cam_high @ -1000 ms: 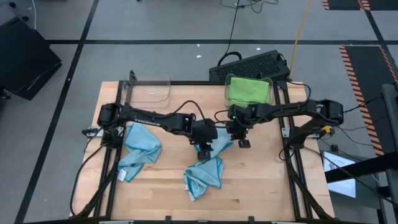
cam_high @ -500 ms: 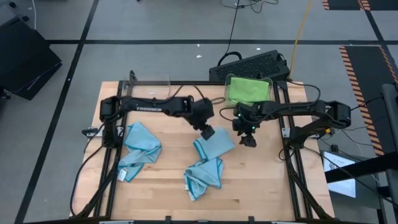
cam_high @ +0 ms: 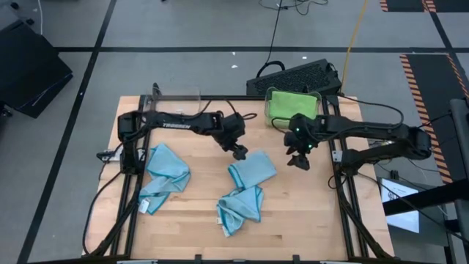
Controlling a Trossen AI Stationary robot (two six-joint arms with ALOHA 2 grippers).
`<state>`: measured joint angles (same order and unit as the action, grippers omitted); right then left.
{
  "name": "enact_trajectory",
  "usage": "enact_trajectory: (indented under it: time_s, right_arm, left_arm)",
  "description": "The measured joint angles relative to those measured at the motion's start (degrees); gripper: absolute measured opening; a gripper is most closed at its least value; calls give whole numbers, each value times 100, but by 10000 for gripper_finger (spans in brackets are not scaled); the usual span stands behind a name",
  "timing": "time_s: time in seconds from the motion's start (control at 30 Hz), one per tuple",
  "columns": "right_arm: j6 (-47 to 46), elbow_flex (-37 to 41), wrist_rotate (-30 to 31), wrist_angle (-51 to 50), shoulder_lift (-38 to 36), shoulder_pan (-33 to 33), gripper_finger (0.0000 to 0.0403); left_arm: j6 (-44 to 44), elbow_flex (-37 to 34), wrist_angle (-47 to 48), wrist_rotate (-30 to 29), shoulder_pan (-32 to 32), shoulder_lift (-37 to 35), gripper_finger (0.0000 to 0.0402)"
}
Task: Sort microfiber towel by color & place in baskets
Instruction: Put the top blue towel into the left transparent bin
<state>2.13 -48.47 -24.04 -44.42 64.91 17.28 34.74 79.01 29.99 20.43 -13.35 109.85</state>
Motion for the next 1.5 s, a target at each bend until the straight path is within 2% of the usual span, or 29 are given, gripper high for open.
enact_trajectory:
  time_s: [0.13,0.23,0.4,0.53,0.7,0.77,0.83,0.93,1.1,1.23,1.4,1.5]
  right_arm:
    - [-71,248,1,243,-92,0,250]
    - [-514,423,-20,527,-69,0,249]
    - [-1976,806,-434,1358,-54,-15,249]
    - [-3275,1270,-461,2214,-81,-153,252]
    - [-4264,1869,-447,3390,-97,-412,277]
    - [-4524,2023,-446,3645,-98,-499,291]
    - [-4674,2081,-411,3759,-98,-581,303]
    - [-4898,2089,-204,3743,-98,-674,313]
    - [-6139,2091,172,3719,-53,-664,315]
    - [-6148,2088,189,3630,73,-651,316]
    - [-6119,2098,155,3764,485,-647,316]
    - [-6428,2095,170,4040,700,-638,316]
  left_arm:
    - [456,-4,-499,-52,101,306,357]
    - [711,-5,-823,-105,170,520,344]
    - [740,-5,-1044,-196,259,640,326]
    - [604,2,-1058,-323,267,635,316]
    - [527,2,-1049,-343,266,635,299]
    - [545,0,-1038,-179,251,575,288]
    - [461,90,-1002,49,256,476,271]
    - [42,329,-889,56,372,261,236]
    - [-575,596,-957,-506,683,156,167]
    - [-778,598,-1010,-649,818,387,113]
    - [-1018,592,-1060,-386,904,735,59]
    - [-1314,594,-1046,-407,921,854,32]
